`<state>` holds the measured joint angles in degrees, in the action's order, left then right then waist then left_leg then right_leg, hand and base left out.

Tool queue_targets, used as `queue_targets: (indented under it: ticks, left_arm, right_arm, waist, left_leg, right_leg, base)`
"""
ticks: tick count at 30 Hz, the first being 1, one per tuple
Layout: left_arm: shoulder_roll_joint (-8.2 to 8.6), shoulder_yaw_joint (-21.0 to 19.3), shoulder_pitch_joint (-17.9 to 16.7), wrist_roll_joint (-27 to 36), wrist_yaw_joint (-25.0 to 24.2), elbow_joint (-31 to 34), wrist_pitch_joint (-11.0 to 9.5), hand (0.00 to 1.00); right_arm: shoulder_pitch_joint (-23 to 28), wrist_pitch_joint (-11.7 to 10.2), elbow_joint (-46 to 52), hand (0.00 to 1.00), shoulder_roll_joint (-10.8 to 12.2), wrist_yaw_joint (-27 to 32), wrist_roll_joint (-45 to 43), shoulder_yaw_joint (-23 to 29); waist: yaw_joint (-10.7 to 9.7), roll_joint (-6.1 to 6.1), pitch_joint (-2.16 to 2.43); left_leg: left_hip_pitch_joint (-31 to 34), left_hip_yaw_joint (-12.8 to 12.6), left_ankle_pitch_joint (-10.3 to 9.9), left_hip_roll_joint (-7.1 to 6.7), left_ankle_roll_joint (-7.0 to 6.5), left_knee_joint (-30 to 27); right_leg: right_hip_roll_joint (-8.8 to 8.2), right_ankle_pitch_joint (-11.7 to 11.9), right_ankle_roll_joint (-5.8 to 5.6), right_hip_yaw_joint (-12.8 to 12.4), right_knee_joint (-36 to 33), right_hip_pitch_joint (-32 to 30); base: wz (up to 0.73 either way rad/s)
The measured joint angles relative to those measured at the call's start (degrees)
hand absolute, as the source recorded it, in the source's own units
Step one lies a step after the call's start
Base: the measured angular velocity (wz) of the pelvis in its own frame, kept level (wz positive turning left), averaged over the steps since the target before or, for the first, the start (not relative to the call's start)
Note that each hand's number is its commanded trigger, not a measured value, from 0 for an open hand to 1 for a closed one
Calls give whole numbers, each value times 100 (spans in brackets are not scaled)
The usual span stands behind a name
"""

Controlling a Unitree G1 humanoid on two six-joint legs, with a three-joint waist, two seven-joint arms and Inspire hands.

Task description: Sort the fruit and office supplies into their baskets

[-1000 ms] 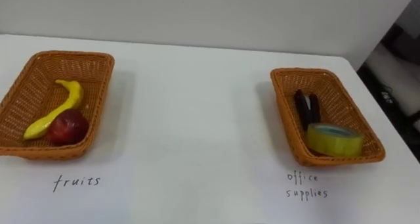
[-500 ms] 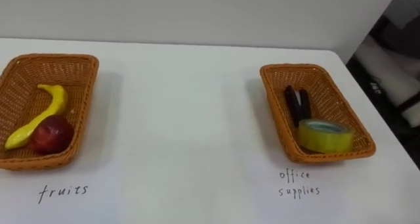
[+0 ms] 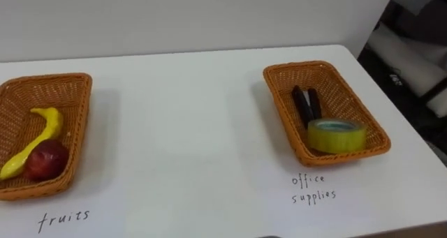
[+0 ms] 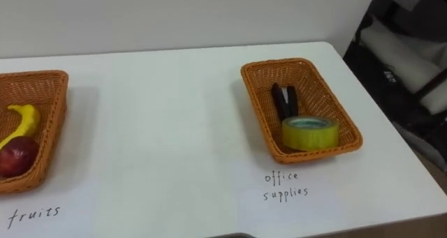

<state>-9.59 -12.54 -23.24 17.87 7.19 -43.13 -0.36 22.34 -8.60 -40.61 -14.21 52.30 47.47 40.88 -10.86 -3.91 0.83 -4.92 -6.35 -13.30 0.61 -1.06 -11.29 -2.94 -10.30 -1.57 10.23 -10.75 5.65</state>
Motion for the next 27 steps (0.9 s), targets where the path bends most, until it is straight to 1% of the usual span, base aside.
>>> queue_targets:
  ticks: [1, 5, 7, 8, 9, 10, 11, 12, 13, 14, 16, 17, 19, 21, 22, 23, 24, 25, 27]
  left_arm:
    - [12, 42, -1, -5, -23, -8, -1, 0]
    - [36, 84, 63, -11, -159, -183, -13, 0]
    - [58, 159, 38, -20, -296, -262, -10, 0]
    - [71, 165, 26, -84, -335, -261, -11, 0]
    - [101, 170, -29, -181, -407, -268, -10, 0]
    - [131, 165, -24, -262, -459, -292, -10, 0]
    - [141, 165, -23, -281, -481, -322, -12, 0]
    - [142, 195, 10, -301, -515, -458, -12, 0]
    - [150, 254, 54, -306, -523, -589, -11, 0]
    - [159, 275, 75, -314, -532, -646, -9, 0]
    - [192, 290, 161, -428, -556, -795, -6, 0]
    - [190, 303, 167, -458, -556, -804, -6, 0]
    - [189, 414, 166, -468, -547, -852, -6, 0]
    - [189, 501, 175, -467, -546, -931, -9, 0]
    - [188, 516, 228, -473, -545, -1066, -9, 0]
    - [187, 510, 256, -488, -544, -1134, -8, 0]
    - [185, 506, 281, -547, -538, -1230, -8, 0]
    - [184, 503, 273, -744, -535, -1250, -7, 0]
    - [182, 548, 248, -757, -522, -1212, 8, 0]
  right_arm:
    - [23, -5, -176, 0, 126, -9, 21, -44]
    - [42, -21, -749, 0, 314, -298, 347, -391]
    - [-15, -5, -1137, 0, 396, -640, 700, -660]
    - [-56, -6, -1304, 0, 413, -742, 685, -685]
    - [-98, -1, -1615, 0, 439, -983, 679, -820]
    - [-106, 53, -1878, 0, 466, -1295, 660, -954]
    - [-109, 103, -2025, 0, 462, -1466, 631, -1062]
    - [-104, 188, -2300, 0, 460, -1824, 541, -1298]
    - [-129, 308, -2495, 0, 462, -2162, 378, -1531]
    - [-141, 363, -2559, 0, 459, -2325, 308, -1655]
    - [-180, 576, -2727, 0, 458, -3018, -112, -2075]
    - [-229, 617, -2760, 0, 455, -3170, -207, -2147]
    - [-441, 690, -2837, 0, 455, -3746, -648, -2419]
    - [-577, 739, -2849, 0, 458, -4150, -986, -2633]
    - [-656, 754, -2856, 0, 459, -4367, -1188, -2777]
    - [-684, 768, -2864, 0, 459, -4459, -1302, -2861]
    - [-729, 823, -2863, 0, 459, -4659, -1568, -3007]
    - [-741, 869, -2842, 0, 463, -4839, -1847, -3150]
    - [-806, 901, -2818, 0, 463, -5053, -2209, -3393]
  waist:
    - [-1, 44, -28]
    - [23, 44, -32]
    - [33, 63, -29]
    - [31, 69, -27]
    - [35, 77, -28]
    - [38, 86, -31]
    - [56, 94, -30]
    - [93, 119, -27]
    - [163, 153, -40]
    - [205, 174, -39]
    - [312, 215, -45]
    - [328, 218, -46]
    - [357, 226, -51]
    - [384, 241, -61]
    - [462, 254, -70]
    - [508, 258, -72]
    - [587, 263, -75]
    - [668, 262, -75]
    - [725, 260, -77]
  left_leg:
    - [-4, -8, 0, -3, 1, -3]
    - [-77, -73, -1, -2, 3, 23]
    - [-85, -133, 3, 0, 3, 54]
    - [-88, -133, 2, -1, 3, 55]
    - [-101, -134, 0, -5, 2, 71]
    - [-122, -143, 1, -8, 2, 100]
    - [-139, -144, 0, -10, 2, 120]
    - [-194, -149, 0, -8, 4, 172]
    - [-242, -174, -5, -4, 10, 205]
    - [-262, -200, -5, -2, 11, 224]
    - [-272, -236, -5, 4, 11, 257]
    - [-267, -235, -5, 4, 11, 256]
    - [-280, -245, -7, 3, 14, 263]
    - [-283, -236, -13, 8, 16, 269]
    - [-282, -232, -19, 18, 22, 272]
    - [-283, -230, -22, 22, 26, 271]
    - [-285, -225, -28, 36, 34, 268]
    - [-283, -222, -34, 43, 44, 262]
    - [-274, -226, -36, 49, 51, 252]
  right_leg:
    - [0, -19, 0, -17, 11, -9]
    - [4, -72, -3, -156, -4, -34]
    - [9, -70, -3, -214, -17, -70]
    - [9, -70, -4, -210, -13, -64]
    - [5, -70, -6, -170, -2, -50]
    - [3, -70, -7, -159, -6, -38]
    - [4, -72, -9, -161, -7, -21]
    - [10, -76, -11, -181, -1, -1]
    - [17, -81, -11, -221, 2, 22]
    - [19, -83, -12, -224, 1, 23]
    - [19, -84, -11, -224, -1, 10]
    - [19, -84, -11, -221, -1, 11]
    - [22, -84, -11, -208, 12, 16]
    - [27, -84, -11, -200, 12, 23]
    - [35, -83, -10, -200, 16, 22]
    - [40, -83, -9, -206, 17, 20]
    - [50, -81, -6, -203, 19, 24]
    - [62, -80, -4, -202, 31, 32]
    - [68, -76, 3, -162, 69, 48]
  base:
    - [0]
    - [-10]
    - [-12]
    - [-5]
    - [0]
    - [0]
    - [0]
    - [-9]
    - [-14]
    - [-16]
    - [-8]
    - [0]
    - [4]
    - [2]
    - [0]
    - [-4]
    - [0]
    - [0]
    - [4]
